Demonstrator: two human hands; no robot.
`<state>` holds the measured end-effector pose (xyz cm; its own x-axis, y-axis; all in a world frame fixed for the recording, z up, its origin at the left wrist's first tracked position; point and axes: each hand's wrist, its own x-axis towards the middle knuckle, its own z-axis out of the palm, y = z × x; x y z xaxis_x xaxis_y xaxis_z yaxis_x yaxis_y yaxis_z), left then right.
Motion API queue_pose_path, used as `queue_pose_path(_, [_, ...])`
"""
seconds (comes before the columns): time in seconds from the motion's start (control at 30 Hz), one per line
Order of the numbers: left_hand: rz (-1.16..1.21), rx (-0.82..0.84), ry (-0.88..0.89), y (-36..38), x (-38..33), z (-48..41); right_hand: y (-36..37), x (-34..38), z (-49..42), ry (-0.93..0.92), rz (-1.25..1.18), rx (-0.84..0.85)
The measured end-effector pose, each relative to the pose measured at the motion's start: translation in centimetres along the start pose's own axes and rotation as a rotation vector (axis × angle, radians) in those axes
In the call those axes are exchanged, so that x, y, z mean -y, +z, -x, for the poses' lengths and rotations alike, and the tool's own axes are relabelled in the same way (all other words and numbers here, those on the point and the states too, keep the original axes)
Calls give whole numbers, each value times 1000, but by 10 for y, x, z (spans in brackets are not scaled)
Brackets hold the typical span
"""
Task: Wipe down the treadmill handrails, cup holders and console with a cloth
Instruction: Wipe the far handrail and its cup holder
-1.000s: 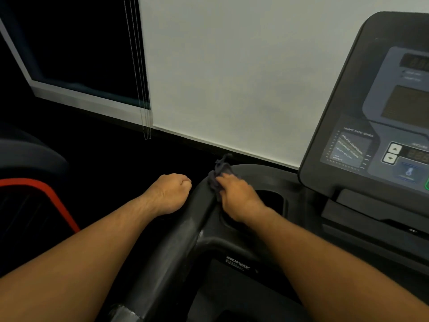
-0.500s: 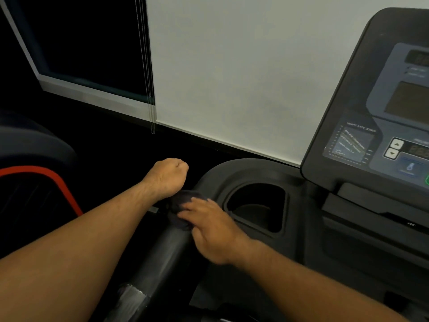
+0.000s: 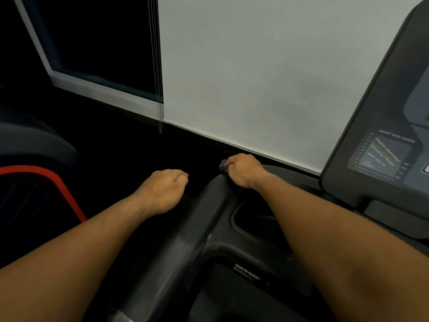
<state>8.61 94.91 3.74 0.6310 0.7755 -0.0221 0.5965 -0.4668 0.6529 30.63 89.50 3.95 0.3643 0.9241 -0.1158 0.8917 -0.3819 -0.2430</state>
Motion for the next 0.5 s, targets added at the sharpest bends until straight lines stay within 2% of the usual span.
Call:
queue_pose_path(0.13, [52,-82,-83,-12,0,-1,21,51,30,-220,25,7])
queue_pose_path(0.2, [118,-92,-107,-16,-2,-2,38,80,64,-370,52,-55])
queue_pose_path(0.3, [269,-50,-125,-20,-10,2,64,107,126,-552,-157,-52])
queue_pose_path(0.4, [313,-29,-102,-22,-27,5,78,91,160,-500,-290,-62])
queue_pose_path(0.5, [307,-2,-62,-18,-45,11,66,51,145,-239,-168,-168])
